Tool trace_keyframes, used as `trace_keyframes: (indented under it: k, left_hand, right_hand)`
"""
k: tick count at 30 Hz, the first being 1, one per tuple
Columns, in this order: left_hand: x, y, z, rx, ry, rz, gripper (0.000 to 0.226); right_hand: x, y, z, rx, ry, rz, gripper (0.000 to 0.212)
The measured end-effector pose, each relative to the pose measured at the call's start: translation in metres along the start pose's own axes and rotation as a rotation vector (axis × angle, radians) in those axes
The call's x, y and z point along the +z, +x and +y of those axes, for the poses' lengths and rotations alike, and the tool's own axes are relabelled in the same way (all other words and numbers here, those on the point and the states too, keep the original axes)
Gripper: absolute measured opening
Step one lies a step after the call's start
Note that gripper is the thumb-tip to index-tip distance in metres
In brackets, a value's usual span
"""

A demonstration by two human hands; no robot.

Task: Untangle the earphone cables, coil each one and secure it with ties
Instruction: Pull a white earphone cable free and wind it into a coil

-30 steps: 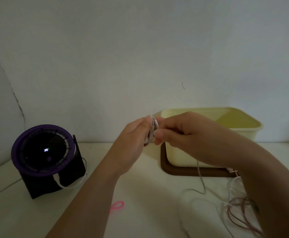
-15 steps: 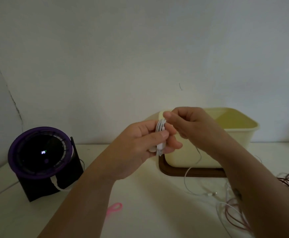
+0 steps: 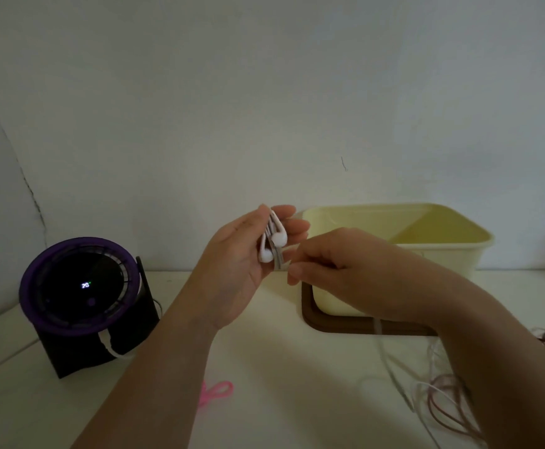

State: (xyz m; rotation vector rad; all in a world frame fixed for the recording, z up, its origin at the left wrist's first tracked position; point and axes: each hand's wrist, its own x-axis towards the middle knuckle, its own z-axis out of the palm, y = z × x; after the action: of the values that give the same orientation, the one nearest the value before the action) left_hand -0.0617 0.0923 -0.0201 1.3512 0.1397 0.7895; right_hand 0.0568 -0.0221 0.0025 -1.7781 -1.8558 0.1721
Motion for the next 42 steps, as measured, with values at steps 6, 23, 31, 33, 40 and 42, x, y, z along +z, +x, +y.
trace_keyframes:
  k: [6, 23, 31, 33, 40, 42]
  left_hand:
    - [0.001, -0.002, -0.007, -0.045, 0.284, -0.08, 0.044]
    - [0.012, -0.005, -0.01, -0.134, 0.282, -0.205, 0.035]
    - [0.022, -0.012, 0.001, -0.086, 0.077, -0.294, 0.035]
    - [0.02, -0.01, 0.005, -0.073, -0.159, -0.297, 0.032]
    - [0.01, -0.004, 0.013, 0.004, -0.455, -0.003, 0.027]
    - [0.012, -0.004, 0.012, 0.014, -0.43, 0.059, 0.022]
  right_hand:
    - [-0.021, -0.01, -0.008, -0.059, 0.068, 0.158, 0.036]
    - [-0.024, -0.01, -0.003, -0.087, 0.173, 0.31, 0.028]
    - [-0.01, 0.004, 0.018, -0.012, 0.446, 0.398, 0.035]
    - [-0.001, 0.009, 0.02, -0.009, 0.501, 0.367, 0.034]
    - [0.011, 0.013, 0.014, -0.006, 0.219, 0.186, 0.037]
    - [0.013, 0.012, 0.013, 0.005, 0.089, 0.092, 0.026]
